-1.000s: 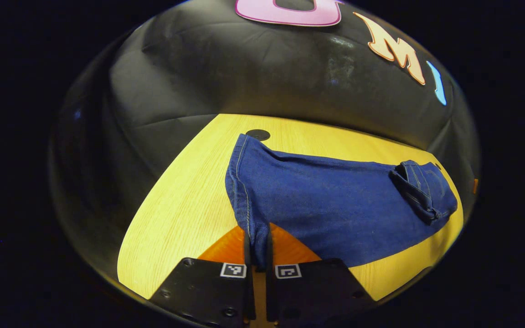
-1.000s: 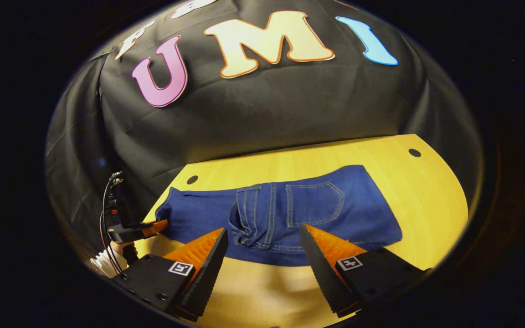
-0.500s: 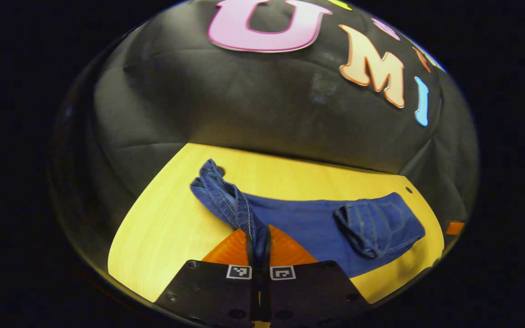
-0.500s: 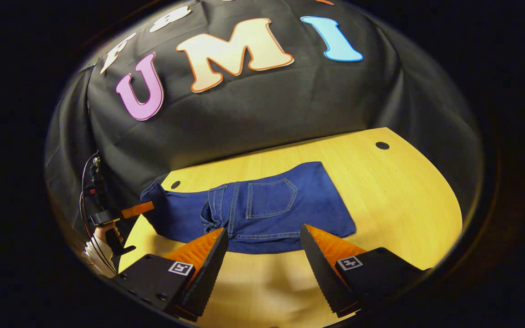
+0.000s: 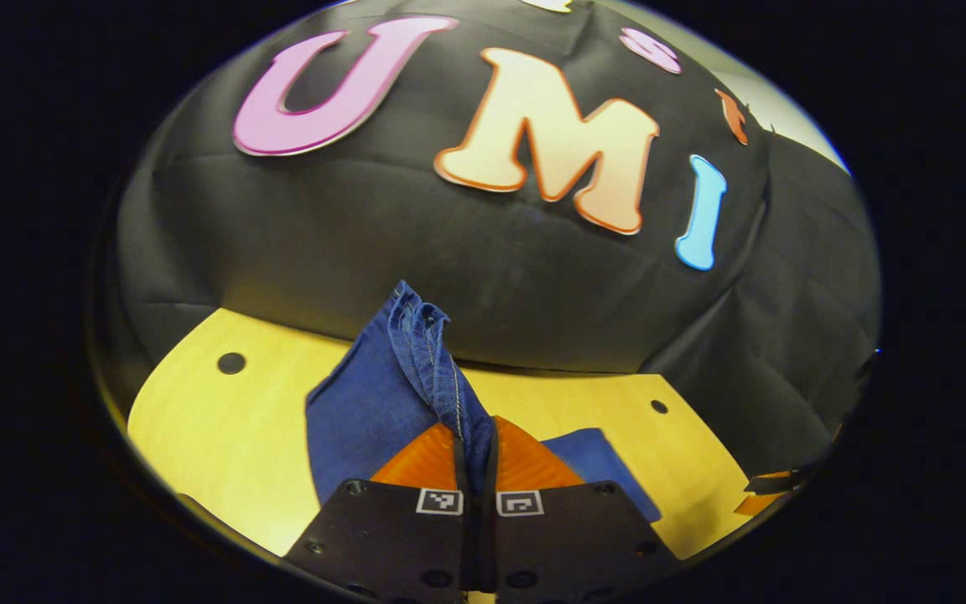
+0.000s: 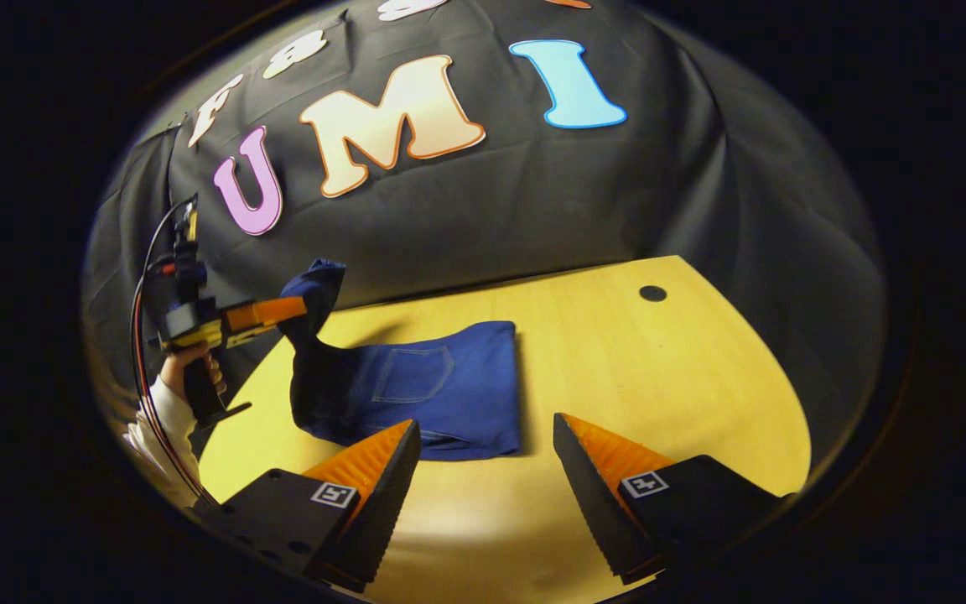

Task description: Grasp the waist and the cuffs of the jeans and fold them to make the two legs overlap; first hold the waist and fold one-third of the jeans toward the cuffs, then hold the cuffs and fold the remaining one-third in the same direction to finish folding.

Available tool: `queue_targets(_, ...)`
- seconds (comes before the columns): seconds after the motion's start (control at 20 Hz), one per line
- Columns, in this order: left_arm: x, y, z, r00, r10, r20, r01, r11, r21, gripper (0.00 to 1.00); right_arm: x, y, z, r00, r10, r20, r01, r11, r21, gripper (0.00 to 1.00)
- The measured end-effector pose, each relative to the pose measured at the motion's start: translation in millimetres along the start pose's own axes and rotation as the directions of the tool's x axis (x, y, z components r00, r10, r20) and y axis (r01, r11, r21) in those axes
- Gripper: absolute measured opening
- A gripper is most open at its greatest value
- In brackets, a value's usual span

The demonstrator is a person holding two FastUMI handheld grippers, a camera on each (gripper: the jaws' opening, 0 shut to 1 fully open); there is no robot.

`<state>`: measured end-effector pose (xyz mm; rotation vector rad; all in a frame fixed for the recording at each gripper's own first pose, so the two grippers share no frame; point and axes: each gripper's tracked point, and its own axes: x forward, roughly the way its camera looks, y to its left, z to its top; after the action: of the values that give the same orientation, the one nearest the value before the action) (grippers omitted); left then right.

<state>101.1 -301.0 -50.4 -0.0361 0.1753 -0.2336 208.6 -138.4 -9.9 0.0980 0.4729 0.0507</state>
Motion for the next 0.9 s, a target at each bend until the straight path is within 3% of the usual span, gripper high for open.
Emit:
queue_targets(0.15, 20.8, -72.6, -12.5, 0.998, -0.064, -0.021, 0.065, 0.997, 0.039, 0.0, -7.1, -25.2, -3.1, 1.0, 0.005, -0.004, -0.005, 1.0, -0.012, 0.98)
queue_targets(0.25, 25.7, -101.9, -37.5, 0.996, -0.058, -0.074, 0.067, 0.991, 0.117, 0.0, -9.8, -35.4, -6.2, 1.0, 0.015, -0.006, -0.015, 1.0, 0.009, 0.98)
queue_targets(0.4, 30.9, -118.8, -85.5, 0.989, -0.016, -0.147, 0.054, 0.964, 0.26, 0.0, -13.6, -47.6, -7.8, 1.0, 0.017, 0.001, -0.017, 1.0, 0.021, 0.94)
queue_targets(0.45, 34.3, -115.5, -104.8, 0.985, -0.002, -0.173, 0.052, 0.957, 0.286, 0.0, -16.0, -51.0, -9.9, 1.0, 0.019, -0.001, -0.019, 1.0, 0.02, 0.98)
queue_targets(0.5, 38.7, -110.8, -123.7, 0.98, 0.014, -0.196, 0.047, 0.953, 0.299, 0.0, -17.5, -54.4, -9.9, 1.0, 0.016, 0.002, -0.016, 1.0, 0.016, 0.94)
queue_targets(0.55, 38.9, -107.4, -137.1, 0.977, 0.026, -0.213, 0.041, 0.952, 0.304, 0.01, -20.4, -57.1, -10.6, 1.0, 0.013, 0.002, -0.013, 1.0, 0.011, 0.98)
queue_targets(0.6, 39.5, -105.6, -148.9, 0.973, 0.034, -0.226, 0.037, 0.953, 0.301, 0.02, -23.5, -58.8, -11.5, 1.0, 0.008, 0.005, -0.008, 1.0, 0.006, 0.94)
queue_targets(0.7, 29.6, -114.3, -161.4, 0.97, -0.005, -0.245, 0.069, 0.965, 0.254, 0.12, -30.1, -57.8, -12.3, 1.0, 0.004, 0.009, -0.004, 1.0, 0.005, 0.98)
queue_targets(0.8, 5.1, -141.2, -161.5, 0.961, -0.122, -0.246, 0.162, 0.975, 0.149, 0.27, -36.5, -52.9, -15.2, 1.0, 0.003, 0.011, -0.003, 1.0, 0.014, 0.98)
queue_targets(0.85, -11.4, -145.4, -152.0, 0.963, -0.152, -0.224, 0.18, 0.978, 0.11, 0.52, -39.6, -46.0, -14.7, 1.0, 0.005, 0.016, -0.005, 1.0, 0.021, 0.98)
queue_targets(0.9, -25.9, -142.8, -141.5, 0.969, -0.151, -0.196, 0.172, 0.98, 0.095, 0.65, -42.8, -38.0, -12.6, 1.0, 0.01, 0.024, -0.011, 1.0, 0.028, 0.98)
